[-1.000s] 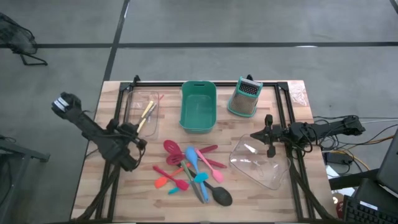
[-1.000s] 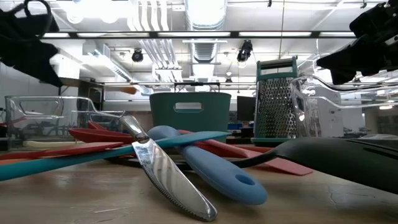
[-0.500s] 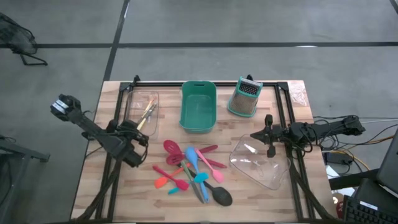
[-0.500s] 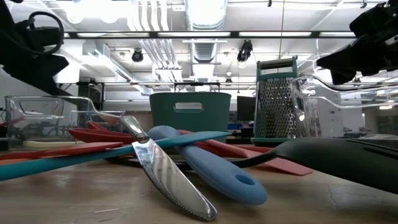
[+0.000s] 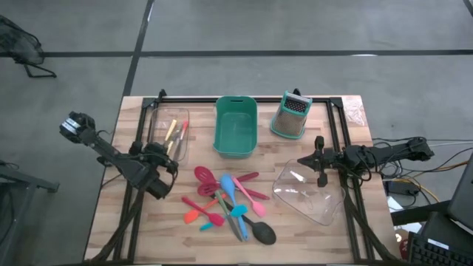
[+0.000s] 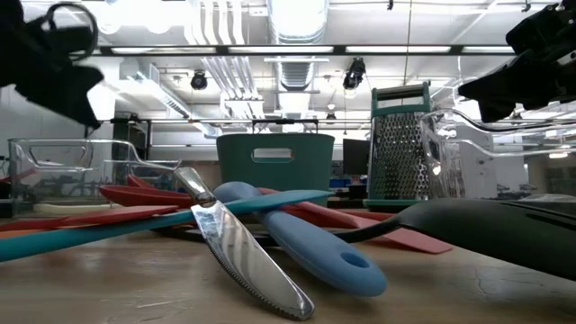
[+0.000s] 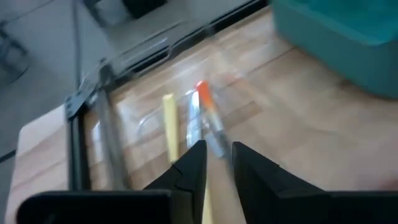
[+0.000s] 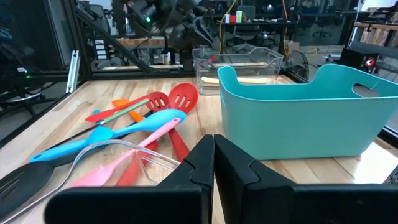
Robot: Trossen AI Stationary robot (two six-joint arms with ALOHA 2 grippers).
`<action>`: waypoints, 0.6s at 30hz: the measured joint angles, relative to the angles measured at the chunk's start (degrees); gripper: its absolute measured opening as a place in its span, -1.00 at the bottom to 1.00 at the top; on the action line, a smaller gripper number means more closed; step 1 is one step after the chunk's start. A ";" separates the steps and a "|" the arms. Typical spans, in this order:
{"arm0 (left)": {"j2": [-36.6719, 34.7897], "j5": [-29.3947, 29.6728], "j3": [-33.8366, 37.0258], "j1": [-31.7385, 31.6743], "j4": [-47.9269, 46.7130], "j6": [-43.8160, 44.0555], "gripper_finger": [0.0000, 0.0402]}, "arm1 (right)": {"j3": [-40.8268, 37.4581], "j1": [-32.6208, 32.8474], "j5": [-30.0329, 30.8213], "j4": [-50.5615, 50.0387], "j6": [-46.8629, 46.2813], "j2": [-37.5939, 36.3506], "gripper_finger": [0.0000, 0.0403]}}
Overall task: Pick & Place Kitchen Items
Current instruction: Put the green table knife into the top transparent bin
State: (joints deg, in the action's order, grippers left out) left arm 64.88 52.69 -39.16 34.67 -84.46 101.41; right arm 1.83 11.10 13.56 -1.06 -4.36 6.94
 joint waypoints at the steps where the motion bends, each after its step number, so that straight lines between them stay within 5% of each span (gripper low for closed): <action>1: 0.00 0.80 -1.09 0.07 0.39 -1.73 -0.54 | 0.00 -0.01 0.00 0.00 -0.01 0.00 -0.96; 5: 0.00 4.41 -6.17 0.51 6.10 -15.60 -0.41 | -0.01 0.00 0.00 0.00 0.00 0.00 -0.96; 10: 0.00 4.37 -9.18 1.12 29.64 -49.81 -0.30 | 0.01 0.00 0.00 0.00 0.00 0.00 -0.96; 14: 0.65 -5.65 -8.26 1.10 51.98 -75.28 -0.26 | 0.00 -0.01 0.00 0.00 -0.04 0.00 -0.96; 18: 2.38 -18.52 -7.07 1.13 65.40 -91.37 -0.27 | 0.00 0.00 0.00 0.00 -0.08 0.00 -0.96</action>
State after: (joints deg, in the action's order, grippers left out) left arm 67.26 34.18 -46.23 35.80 -19.06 10.03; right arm 1.83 11.10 13.56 -1.06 -4.44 6.94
